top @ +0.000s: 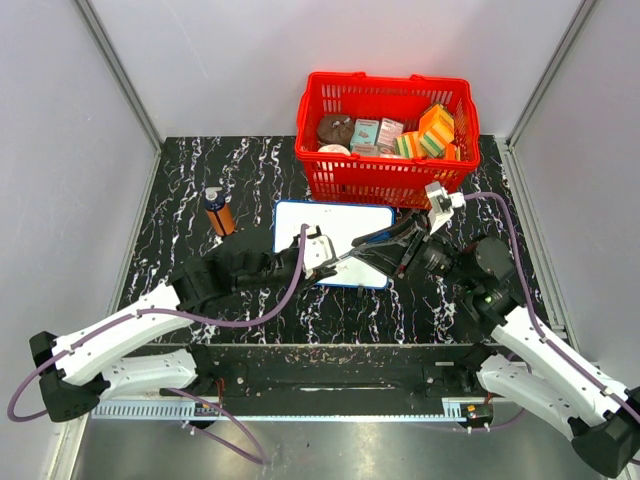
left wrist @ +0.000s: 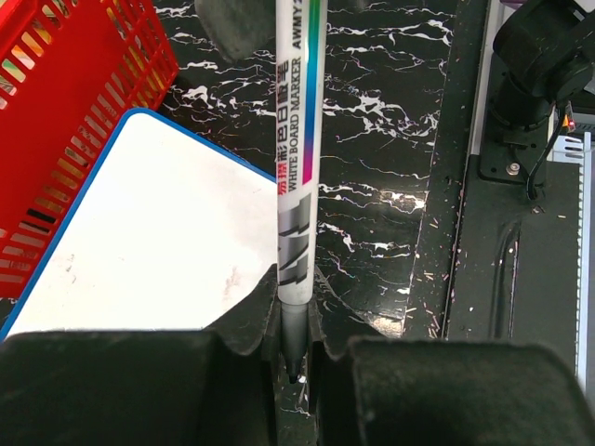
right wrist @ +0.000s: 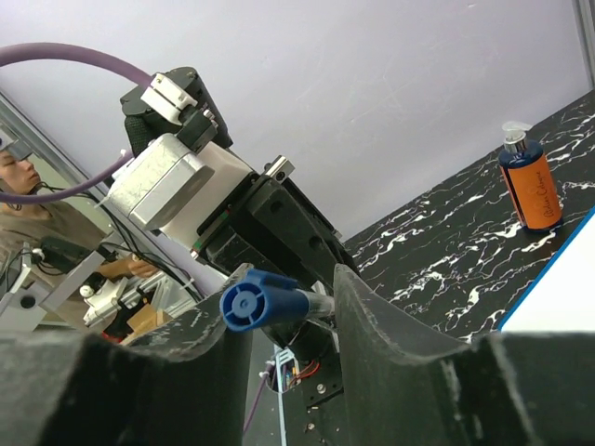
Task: Write a sentence on the whiteboard
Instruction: Pass from the left arm to the right, then hold the whiteboard on the whiteboard stand.
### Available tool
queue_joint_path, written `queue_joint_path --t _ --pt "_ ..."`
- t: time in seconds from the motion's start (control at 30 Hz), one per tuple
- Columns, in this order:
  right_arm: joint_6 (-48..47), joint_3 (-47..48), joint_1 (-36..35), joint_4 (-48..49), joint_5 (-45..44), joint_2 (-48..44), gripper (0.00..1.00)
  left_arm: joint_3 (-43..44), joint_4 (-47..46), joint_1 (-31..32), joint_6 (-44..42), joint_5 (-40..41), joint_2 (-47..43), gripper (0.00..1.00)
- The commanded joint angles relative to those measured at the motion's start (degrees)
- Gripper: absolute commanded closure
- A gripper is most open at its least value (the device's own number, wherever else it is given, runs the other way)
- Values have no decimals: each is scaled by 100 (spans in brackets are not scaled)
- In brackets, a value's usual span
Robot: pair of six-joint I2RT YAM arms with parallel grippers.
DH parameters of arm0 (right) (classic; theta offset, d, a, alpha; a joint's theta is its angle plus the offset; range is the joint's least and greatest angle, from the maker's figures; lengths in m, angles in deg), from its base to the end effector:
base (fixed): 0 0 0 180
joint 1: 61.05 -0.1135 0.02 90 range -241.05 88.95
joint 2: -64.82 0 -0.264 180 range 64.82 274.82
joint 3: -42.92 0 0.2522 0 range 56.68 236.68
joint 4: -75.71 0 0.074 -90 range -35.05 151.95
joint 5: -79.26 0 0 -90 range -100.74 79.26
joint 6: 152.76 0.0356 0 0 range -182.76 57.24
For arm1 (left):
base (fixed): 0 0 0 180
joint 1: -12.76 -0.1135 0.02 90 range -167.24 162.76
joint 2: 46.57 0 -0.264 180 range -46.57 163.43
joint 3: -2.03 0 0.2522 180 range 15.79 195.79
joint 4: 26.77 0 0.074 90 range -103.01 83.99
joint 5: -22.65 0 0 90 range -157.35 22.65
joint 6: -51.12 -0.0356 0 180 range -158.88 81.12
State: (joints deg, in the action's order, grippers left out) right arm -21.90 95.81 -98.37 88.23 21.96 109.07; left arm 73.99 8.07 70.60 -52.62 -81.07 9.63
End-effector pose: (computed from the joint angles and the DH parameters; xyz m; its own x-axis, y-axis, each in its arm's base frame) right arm 0.1292 0.1227 0.3731 -0.3788 0.4035 -0.8329 -0.8767 0.1320 0.4626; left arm 0.1091 -0.1894 0.3659 0.0547 0.3466 -0.9364 0.9561 0.2522 0.1492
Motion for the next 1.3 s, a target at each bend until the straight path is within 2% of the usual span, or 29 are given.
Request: queue_joint_path --t 0.0,0.23,0.37,0.4,0.5,0.53,0.57,0.6,0.63,0.8,0.87,0.9,0.97,1.07,1.13,1.27 --pt "203 -55 32 518 209 75 58 280 -175 -1 3 -175 31 100" --pt "212 -152 32 553 227 14 70 271 -166 -1 11 -149 31 100" --pt "212 -187 32 501 183 -48 89 263 -166 -1 -6 -149 13 100" --pt "203 -178 41 483 201 -39 100 263 -166 -1 -6 -149 13 100" --pt "124 -152 32 352 201 -30 100 263 -166 -1 20 -167 22 100" --pt "106 -152 32 316 183 -39 100 271 -174 -1 72 -149 22 94" --pt "71 -152 32 290 166 -48 100 271 -175 -1 108 -105 22 80" --pt "1 -160 32 185 96 -109 100 271 -175 -1 143 -9 39 62" --pt "-51 -161 41 115 52 -136 100 263 -192 -1 256 53 22 32" --pt "-516 -143 32 -595 -439 -390 100 -141 -735 -54 861 343 -320 6" --pt "-658 -143 32 -799 -642 -461 100 -247 -894 -439 1196 -110 -539 4" --pt "-754 -152 32 -1026 -939 -565 100 -447 -1200 -649 1659 -349 -627 4" --pt "-869 -161 32 -1221 -1187 -654 100 -712 -1857 -1370 2180 -988 -925 2" --pt "-1123 -178 41 -1573 -1696 -804 100 -1353 -2598 -2363 3269 -1483 -1120 1" --pt "-1317 -82 32 -2099 -2381 -874 100 -1581 -2679 -3064 3973 -1651 -989 1" --pt "-1704 -116 32 -2391 -3164 -1111 100 -2057 -3564 -4157 5107 -2739 -50 1"
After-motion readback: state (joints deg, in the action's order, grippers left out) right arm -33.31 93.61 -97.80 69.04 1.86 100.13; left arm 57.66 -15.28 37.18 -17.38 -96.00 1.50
